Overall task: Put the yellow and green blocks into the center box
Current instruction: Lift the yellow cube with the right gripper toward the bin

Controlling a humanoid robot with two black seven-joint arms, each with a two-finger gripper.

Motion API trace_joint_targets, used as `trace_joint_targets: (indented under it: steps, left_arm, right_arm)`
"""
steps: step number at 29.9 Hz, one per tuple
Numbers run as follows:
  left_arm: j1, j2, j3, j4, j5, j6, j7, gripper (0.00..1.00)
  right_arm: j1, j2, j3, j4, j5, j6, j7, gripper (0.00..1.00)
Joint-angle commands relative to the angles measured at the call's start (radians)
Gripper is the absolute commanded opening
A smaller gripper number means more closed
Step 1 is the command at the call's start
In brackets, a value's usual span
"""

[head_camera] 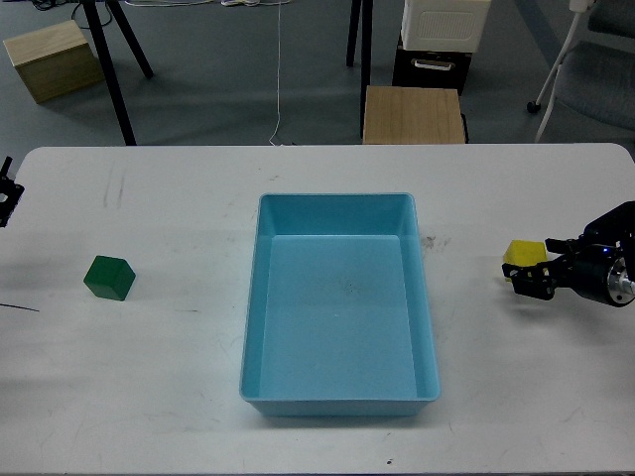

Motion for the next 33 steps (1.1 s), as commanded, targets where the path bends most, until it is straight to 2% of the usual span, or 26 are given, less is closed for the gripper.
trace_joint_targets:
  steps: [1, 7, 18, 26, 28, 31, 33]
  left_arm:
    - [0.000, -0.001, 0.000, 0.000, 0.000, -0.002, 0.000, 1.00]
    - [0.003, -0.005, 0.000, 0.002, 0.000, -0.002, 0.000, 1.00]
    - [0.003, -0.007, 0.000, 0.003, 0.001, -0.003, 0.000, 1.00]
    - [0.003, -0.007, 0.000, 0.003, 0.001, -0.002, 0.000, 1.00]
    - [0.003, -0.007, 0.000, 0.003, 0.001, -0.002, 0.000, 1.00]
    - [0.003, -0.007, 0.000, 0.003, 0.001, -0.002, 0.000, 1.00]
    - [0.003, -0.007, 0.000, 0.005, 0.001, -0.002, 0.000, 1.00]
  right_arm:
    - [-0.003, 0.000, -0.001, 0.000, 0.000, 0.001, 0.001, 0.98]
    - [-0.003, 0.000, -0.001, -0.002, 0.000, 0.001, 0.001, 0.92]
    - [-0.007, 0.000, -0.003, -0.002, 0.000, 0.007, 0.006, 0.58]
    - [-0.006, 0.000, -0.003, 0.000, 0.000, 0.012, 0.007, 0.47]
    - [-0.006, 0.000, -0.003, 0.000, 0.000, 0.013, 0.007, 0.38]
    - [-0.004, 0.000, -0.003, -0.002, 0.000, 0.013, 0.007, 0.35]
    - [-0.004, 0.000, -0.003, 0.001, 0.000, 0.016, 0.007, 0.26]
